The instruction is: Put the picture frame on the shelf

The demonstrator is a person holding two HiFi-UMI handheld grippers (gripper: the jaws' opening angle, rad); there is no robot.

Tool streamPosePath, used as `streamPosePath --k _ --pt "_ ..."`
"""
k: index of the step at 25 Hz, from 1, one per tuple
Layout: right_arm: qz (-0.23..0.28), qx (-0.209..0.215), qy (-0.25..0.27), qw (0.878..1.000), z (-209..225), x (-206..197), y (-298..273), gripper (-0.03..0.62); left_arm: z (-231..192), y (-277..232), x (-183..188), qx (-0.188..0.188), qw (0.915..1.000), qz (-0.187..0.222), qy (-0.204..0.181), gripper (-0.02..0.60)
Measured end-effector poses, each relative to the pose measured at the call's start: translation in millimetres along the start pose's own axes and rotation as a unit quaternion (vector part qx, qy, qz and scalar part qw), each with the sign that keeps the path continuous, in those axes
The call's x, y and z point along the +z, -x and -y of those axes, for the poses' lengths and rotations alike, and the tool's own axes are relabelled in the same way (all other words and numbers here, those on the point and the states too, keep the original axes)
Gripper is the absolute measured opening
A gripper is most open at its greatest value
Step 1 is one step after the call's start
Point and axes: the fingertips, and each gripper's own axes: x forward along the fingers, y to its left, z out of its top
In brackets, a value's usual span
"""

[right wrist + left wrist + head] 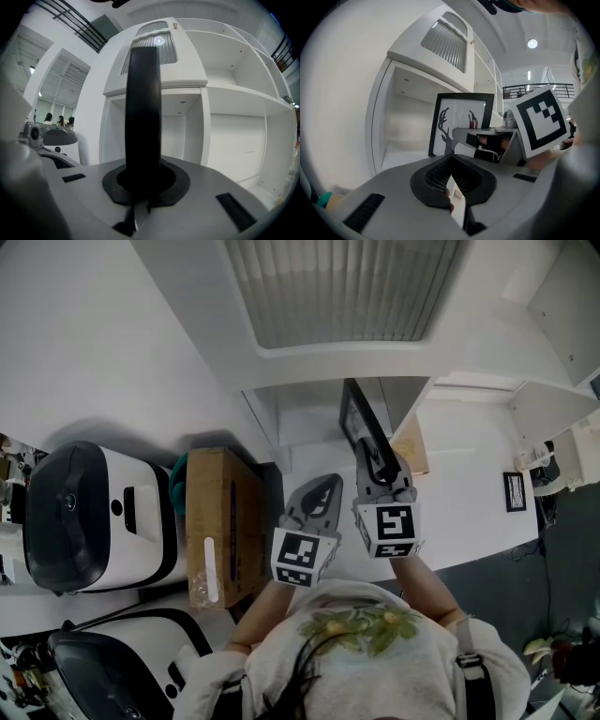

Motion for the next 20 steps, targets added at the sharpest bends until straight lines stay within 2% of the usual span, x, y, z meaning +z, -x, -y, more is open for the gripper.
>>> streamPosePath --k 20 --pt "-0.005 0.0 -0.01 1.0 2 3 -17 0.035 -6 -1 -3 0.006 1.0 -0.006 0.005 0.028"
